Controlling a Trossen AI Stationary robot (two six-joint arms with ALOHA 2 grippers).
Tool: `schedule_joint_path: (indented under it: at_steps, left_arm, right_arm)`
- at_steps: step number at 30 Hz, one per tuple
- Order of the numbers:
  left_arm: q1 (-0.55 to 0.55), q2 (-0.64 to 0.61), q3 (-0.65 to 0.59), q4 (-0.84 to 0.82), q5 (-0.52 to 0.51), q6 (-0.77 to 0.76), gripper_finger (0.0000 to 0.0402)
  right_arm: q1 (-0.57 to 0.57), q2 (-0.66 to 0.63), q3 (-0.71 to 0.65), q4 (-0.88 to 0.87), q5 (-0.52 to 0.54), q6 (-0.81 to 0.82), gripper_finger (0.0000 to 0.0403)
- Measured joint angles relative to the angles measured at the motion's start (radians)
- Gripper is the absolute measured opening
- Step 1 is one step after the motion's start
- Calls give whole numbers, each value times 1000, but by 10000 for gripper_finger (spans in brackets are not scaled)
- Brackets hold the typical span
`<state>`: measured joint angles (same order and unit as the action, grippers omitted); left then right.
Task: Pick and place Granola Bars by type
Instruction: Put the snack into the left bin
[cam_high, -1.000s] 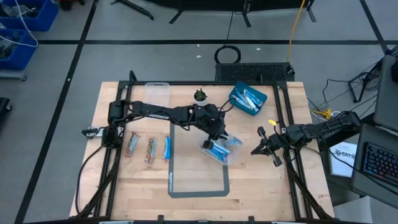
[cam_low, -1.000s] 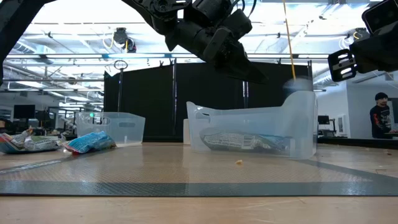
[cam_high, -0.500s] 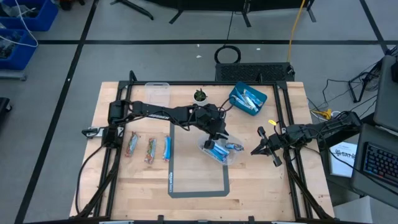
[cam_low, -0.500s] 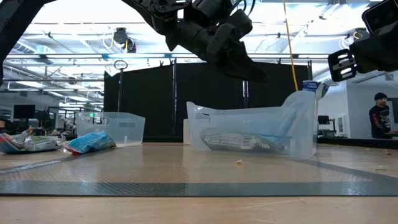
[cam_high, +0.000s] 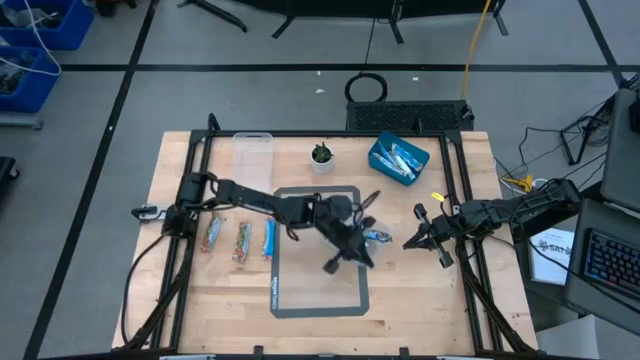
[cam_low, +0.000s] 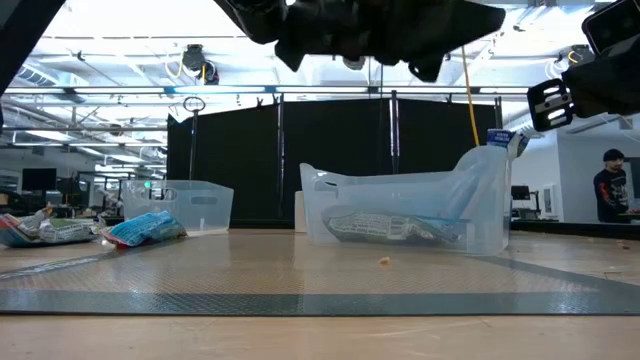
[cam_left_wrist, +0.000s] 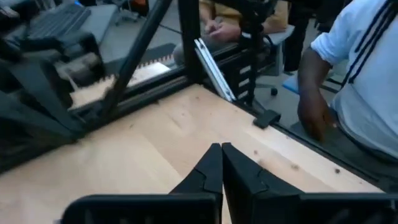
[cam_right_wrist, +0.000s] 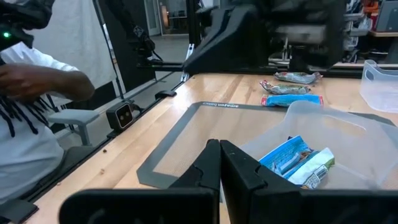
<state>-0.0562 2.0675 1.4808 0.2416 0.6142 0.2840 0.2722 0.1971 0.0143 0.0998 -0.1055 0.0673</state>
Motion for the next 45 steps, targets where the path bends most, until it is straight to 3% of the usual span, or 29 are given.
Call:
schedule_joint_path:
  at_steps: [3,8,15,18,25,32,36,39,45]
  left_arm:
    - [-15,19,2,37,-55,-6,4]
    - [-17,19,-1,-39,-93,-43,3]
    - [-32,-196,-61,-254,-220,39,2]
    - [-32,-328,-203,-180,-229,42,2]
    - [2,-643,-690,156,-434,-101,1]
    - [23,-847,-1048,492,-489,-176,1]
    - [23,-921,-1165,617,-546,-209,1]
    - [21,-942,-1202,600,-547,-244,1]
    - [14,-944,-1210,556,-547,-216,1]
  right_arm:
    - [0,3,0,0,0,0,0]
    - [0,6,0,0,0,0,0]
    - [0,7,4,13,0,11,0]
    - [0,6,6,78,0,26,0]
    - [0,9,6,110,0,26,0]
    - [0,10,6,119,1,24,0]
    - [-1,10,6,239,29,82,0]
    - [0,9,6,317,26,169,0]
    - [0,9,6,339,26,177,0]
